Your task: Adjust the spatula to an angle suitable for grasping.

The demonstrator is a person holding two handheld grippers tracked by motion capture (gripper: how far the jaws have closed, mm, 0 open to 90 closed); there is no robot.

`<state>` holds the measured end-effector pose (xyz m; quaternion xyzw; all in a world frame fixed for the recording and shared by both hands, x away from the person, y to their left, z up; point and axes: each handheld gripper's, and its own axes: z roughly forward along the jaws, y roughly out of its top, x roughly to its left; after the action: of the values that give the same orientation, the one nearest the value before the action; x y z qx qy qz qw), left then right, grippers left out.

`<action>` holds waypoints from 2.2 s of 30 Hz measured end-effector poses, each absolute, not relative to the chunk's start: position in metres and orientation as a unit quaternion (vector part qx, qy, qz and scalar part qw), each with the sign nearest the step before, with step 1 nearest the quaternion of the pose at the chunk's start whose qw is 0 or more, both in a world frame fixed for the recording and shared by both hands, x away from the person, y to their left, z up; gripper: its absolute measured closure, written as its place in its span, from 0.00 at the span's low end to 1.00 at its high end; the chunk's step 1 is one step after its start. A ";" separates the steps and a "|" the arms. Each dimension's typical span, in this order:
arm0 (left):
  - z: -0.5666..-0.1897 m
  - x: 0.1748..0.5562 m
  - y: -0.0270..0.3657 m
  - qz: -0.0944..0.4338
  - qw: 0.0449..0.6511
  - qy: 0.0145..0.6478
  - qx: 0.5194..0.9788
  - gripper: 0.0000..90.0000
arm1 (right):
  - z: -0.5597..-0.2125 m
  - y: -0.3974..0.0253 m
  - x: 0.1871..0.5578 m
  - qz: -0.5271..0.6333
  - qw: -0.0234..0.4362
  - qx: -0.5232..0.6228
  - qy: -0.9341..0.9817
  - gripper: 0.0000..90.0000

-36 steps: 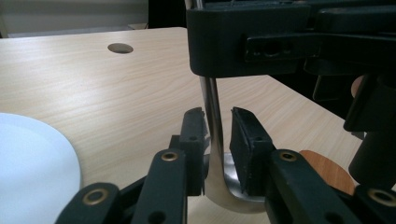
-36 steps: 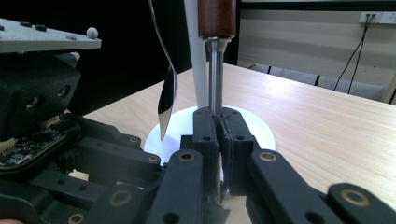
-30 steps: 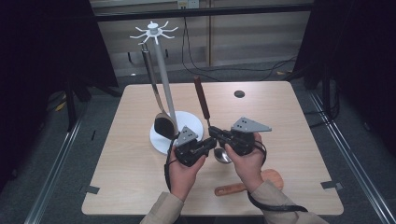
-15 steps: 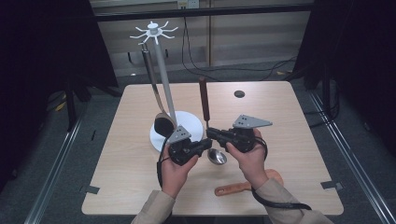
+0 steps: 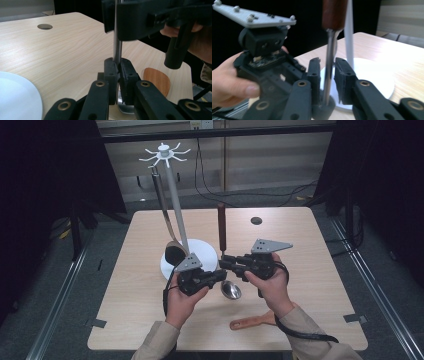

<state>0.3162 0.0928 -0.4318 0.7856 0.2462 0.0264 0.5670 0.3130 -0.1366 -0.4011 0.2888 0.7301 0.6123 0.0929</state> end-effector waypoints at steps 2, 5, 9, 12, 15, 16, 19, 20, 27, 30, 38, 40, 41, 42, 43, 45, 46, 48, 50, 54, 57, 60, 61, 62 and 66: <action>-0.434 0.316 0.092 0.023 0.565 0.246 0.787 0.95 | -0.401 -0.137 0.314 0.617 0.084 0.283 0.730 0.86; -0.437 0.315 0.090 0.016 0.566 0.242 0.788 0.95 | -0.400 -0.138 0.315 0.617 0.084 0.285 0.729 0.87; -0.438 0.315 0.089 0.015 0.565 0.233 0.792 0.95 | -0.400 -0.141 0.316 0.618 0.084 0.285 0.728 0.92; -0.438 0.315 0.088 0.013 0.566 0.233 0.791 0.95 | -0.400 -0.142 0.316 0.619 0.078 0.288 0.726 0.94; -0.438 0.315 0.088 0.013 0.571 0.231 0.788 0.95 | -0.399 -0.143 0.316 0.622 0.072 0.292 0.723 0.94; -0.438 0.315 0.088 0.014 0.571 0.228 0.789 0.95 | -0.398 -0.142 0.315 0.622 0.072 0.294 0.722 0.94; -0.438 0.315 0.087 0.022 0.572 0.227 0.788 0.94 | -0.396 -0.141 0.313 0.615 0.078 0.300 0.725 0.95; -0.438 0.314 0.087 0.028 0.571 0.228 0.788 0.94 | -0.396 -0.141 0.313 0.615 0.079 0.303 0.724 0.95; -0.439 0.310 0.082 0.055 0.574 0.243 0.780 0.90 | -0.392 -0.141 0.308 0.605 0.108 0.328 0.718 0.95; -0.439 0.308 0.079 0.065 0.572 0.257 0.777 0.86 | -0.389 -0.141 0.305 0.597 0.133 0.341 0.714 0.95; -0.437 0.304 0.068 0.097 0.570 0.272 0.769 0.82 | -0.385 -0.141 0.300 0.588 0.169 0.365 0.701 0.95; -0.437 0.303 0.065 0.101 0.576 0.271 0.764 0.83 | -0.386 -0.142 0.299 0.588 0.171 0.371 0.698 0.95; -0.435 0.303 0.063 0.107 0.571 0.274 0.767 0.83 | -0.386 -0.141 0.299 0.588 0.172 0.372 0.697 0.95; -0.435 0.303 0.062 0.108 0.572 0.273 0.765 0.83 | -0.386 -0.141 0.299 0.588 0.172 0.373 0.697 0.95; -0.434 0.302 0.061 0.113 0.574 0.278 0.762 0.84 | -0.386 -0.141 0.299 0.587 0.175 0.374 0.696 0.95; -0.432 0.302 0.061 0.119 0.573 0.279 0.761 0.86 | -0.387 -0.141 0.298 0.584 0.177 0.373 0.699 0.95; -0.432 0.301 0.060 0.123 0.575 0.281 0.758 0.86 | -0.387 -0.140 0.298 0.585 0.176 0.373 0.698 0.95; -0.431 0.302 0.061 0.126 0.576 0.277 0.759 0.88 | -0.388 -0.140 0.299 0.585 0.176 0.374 0.698 0.95; -0.431 0.303 0.061 0.129 0.575 0.278 0.759 0.88 | -0.389 -0.139 0.299 0.585 0.174 0.375 0.698 0.95; -0.429 0.303 0.062 0.131 0.572 0.276 0.761 0.93 | -0.390 -0.138 0.299 0.586 0.168 0.374 0.699 0.95; -0.428 0.305 0.063 0.115 0.577 0.273 0.761 0.94 | -0.389 -0.138 0.299 0.587 0.164 0.372 0.700 0.95; -0.426 0.307 0.067 0.101 0.582 0.261 0.764 0.94 | -0.389 -0.141 0.302 0.594 0.149 0.358 0.705 0.95; -0.426 0.308 0.068 0.093 0.590 0.255 0.761 0.95 | -0.389 -0.142 0.302 0.597 0.145 0.357 0.703 0.94; -0.424 0.309 0.071 0.093 0.580 0.249 0.770 0.95 | -0.389 -0.143 0.304 0.602 0.136 0.352 0.704 0.94; -0.425 0.314 0.077 0.064 0.599 0.231 0.764 0.95 | -0.388 -0.145 0.307 0.616 0.115 0.328 0.707 0.94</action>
<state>0.3136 0.0771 -0.4253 0.7642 0.2308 0.0638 0.5988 0.3069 -0.1453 -0.3884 0.3285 0.7068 0.6160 0.1145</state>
